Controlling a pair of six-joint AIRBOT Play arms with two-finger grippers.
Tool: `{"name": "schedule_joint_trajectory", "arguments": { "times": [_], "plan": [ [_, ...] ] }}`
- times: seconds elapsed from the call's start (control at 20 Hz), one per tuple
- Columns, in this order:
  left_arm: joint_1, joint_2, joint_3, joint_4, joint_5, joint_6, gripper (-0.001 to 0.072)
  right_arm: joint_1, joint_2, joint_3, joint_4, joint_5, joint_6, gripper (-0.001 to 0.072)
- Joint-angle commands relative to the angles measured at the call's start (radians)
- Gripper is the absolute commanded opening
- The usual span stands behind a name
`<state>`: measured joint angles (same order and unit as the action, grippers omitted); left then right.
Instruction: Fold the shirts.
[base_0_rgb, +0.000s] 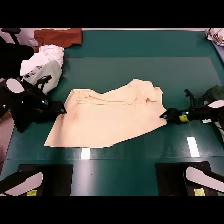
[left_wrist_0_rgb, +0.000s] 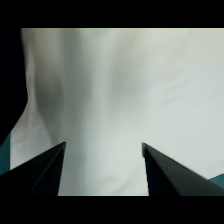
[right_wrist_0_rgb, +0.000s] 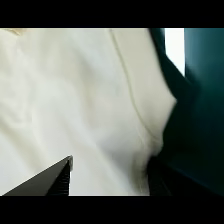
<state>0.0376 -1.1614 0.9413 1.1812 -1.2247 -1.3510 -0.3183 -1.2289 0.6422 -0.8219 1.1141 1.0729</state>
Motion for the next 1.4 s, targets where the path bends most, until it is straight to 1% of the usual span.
{"name": "schedule_joint_trajectory", "arguments": {
  "times": [0.0,0.05,0.1,0.15,0.3,0.4,0.55,0.6,0.75,0.85,0.95,1.0,1.05,1.1,1.25,1.3,1.35],
  "plan": [
    [0.000,0.001,-0.044,-0.006,-0.002,0.006,0.0579,0.094,-0.042,0.001,-0.008,-0.100,-0.003,0.0412],
    [0.000,0.005,-0.044,-0.012,0.005,0.006,0.0579,0.110,-0.043,0.003,-0.009,-0.118,-0.003,0.0296],
    [0.000,0.011,-0.044,-0.017,0.011,0.006,0.0579,0.121,-0.040,0.011,-0.011,-0.131,-0.004,0.0141],
    [0.000,0.013,-0.044,-0.026,0.012,0.006,0.0579,0.124,-0.040,0.035,-0.019,-0.129,-0.003,0.0020],
    [0.000,0.013,-0.044,-0.062,0.005,0.006,0.0579,0.085,-0.040,0.167,-0.020,-0.089,0.004,0.0017],
    [0.000,0.013,-0.044,-0.121,0.017,0.006,0.0579,0.045,-0.040,0.261,-0.029,-0.084,0.031,0.0015],
    [0.000,0.013,-0.044,-0.207,0.047,0.009,0.0579,0.005,-0.060,0.382,-0.140,-0.068,0.101,0.0015],
    [-0.003,0.013,-0.044,-0.227,0.044,0.020,0.0579,-0.002,-0.076,0.412,-0.157,-0.047,0.106,0.0015],
    [-0.044,0.013,-0.055,-0.212,0.034,0.024,0.0580,-0.001,-0.130,0.455,-0.176,-0.019,0.134,0.0016],
    [-0.072,0.013,-0.069,-0.214,0.108,0.021,0.0580,0.001,-0.143,0.454,-0.174,0.003,0.159,0.0016],
    [-0.098,0.010,-0.068,-0.243,0.246,0.016,0.0580,0.009,-0.136,0.439,-0.177,0.023,0.158,0.0019],
    [-0.113,0.002,-0.067,-0.272,0.320,0.016,0.0580,0.011,-0.125,0.428,-0.183,0.019,0.158,0.0039],
    [-0.127,-0.010,-0.063,-0.302,0.375,0.015,0.0580,0.012,-0.108,0.422,-0.201,0.011,0.162,0.0176],
    [-0.143,-0.030,-0.050,-0.333,0.408,0.014,0.0580,0.011,-0.093,0.422,-0.209,0.010,0.163,0.0197],
    [-0.186,-0.122,0.020,-0.377,0.435,0.014,0.0583,0.010,-0.055,0.451,-0.229,0.013,0.166,0.0204],
    [-0.200,-0.159,0.052,-0.378,0.440,0.014,0.0583,0.010,-0.042,0.458,-0.229,0.003,0.174,0.0298],
    [-0.212,-0.192,0.084,-0.378,0.449,0.015,0.0615,0.010,-0.029,0.464,-0.228,-0.016,0.192,0.0443]
  ]
}}
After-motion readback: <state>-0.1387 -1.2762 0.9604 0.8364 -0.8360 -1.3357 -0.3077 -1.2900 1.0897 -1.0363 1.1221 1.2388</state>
